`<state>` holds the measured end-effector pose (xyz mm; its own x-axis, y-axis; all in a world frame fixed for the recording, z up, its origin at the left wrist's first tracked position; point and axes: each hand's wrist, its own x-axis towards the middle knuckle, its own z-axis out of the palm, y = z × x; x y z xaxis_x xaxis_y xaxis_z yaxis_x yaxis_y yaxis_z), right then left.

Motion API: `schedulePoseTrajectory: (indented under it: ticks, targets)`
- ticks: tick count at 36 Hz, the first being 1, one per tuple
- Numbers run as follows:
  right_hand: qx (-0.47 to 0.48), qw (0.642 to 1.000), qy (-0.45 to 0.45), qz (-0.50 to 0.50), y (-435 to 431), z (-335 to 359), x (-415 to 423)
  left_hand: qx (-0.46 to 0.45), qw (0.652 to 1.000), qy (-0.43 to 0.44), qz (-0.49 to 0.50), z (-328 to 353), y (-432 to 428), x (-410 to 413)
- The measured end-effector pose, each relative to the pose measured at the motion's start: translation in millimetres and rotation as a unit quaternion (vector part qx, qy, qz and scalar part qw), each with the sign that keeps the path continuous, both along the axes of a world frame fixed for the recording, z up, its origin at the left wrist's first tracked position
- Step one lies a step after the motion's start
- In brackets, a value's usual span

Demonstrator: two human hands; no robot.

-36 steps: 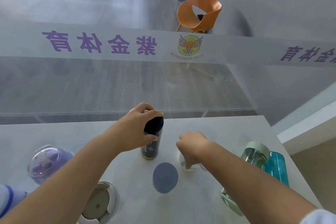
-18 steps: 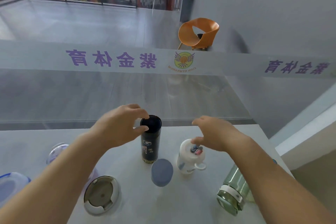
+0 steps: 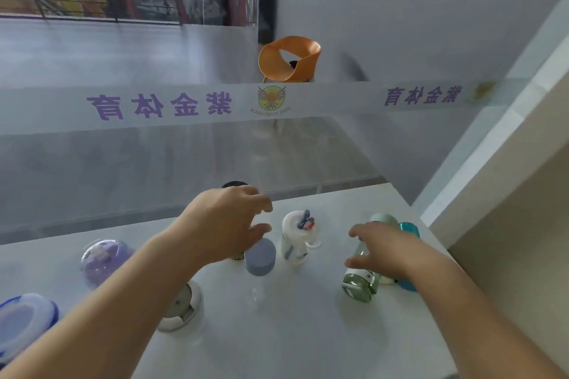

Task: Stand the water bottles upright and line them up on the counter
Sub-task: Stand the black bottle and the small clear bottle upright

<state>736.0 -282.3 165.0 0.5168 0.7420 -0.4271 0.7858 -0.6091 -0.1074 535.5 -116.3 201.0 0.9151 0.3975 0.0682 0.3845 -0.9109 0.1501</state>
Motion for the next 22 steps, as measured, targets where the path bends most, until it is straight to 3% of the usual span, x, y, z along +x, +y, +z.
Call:
schedulePoseTrajectory:
  ticks: [11, 17, 22]
  targets:
    - [-0.030, 0.996, 0.045, -0.070, -82, -23, 28, -0.007, 0.996, 0.038, -0.083, -36, -71, 54]
    - [-0.053, 0.997, 0.047, -0.035, -111, -42, 80, -0.056, 0.993, 0.096, -0.047, -75, -93, 103]
    - [-0.067, 0.997, -0.010, 0.037, -123, -71, 135, -0.118, 0.988, 0.100, 0.026, -116, -108, 152]
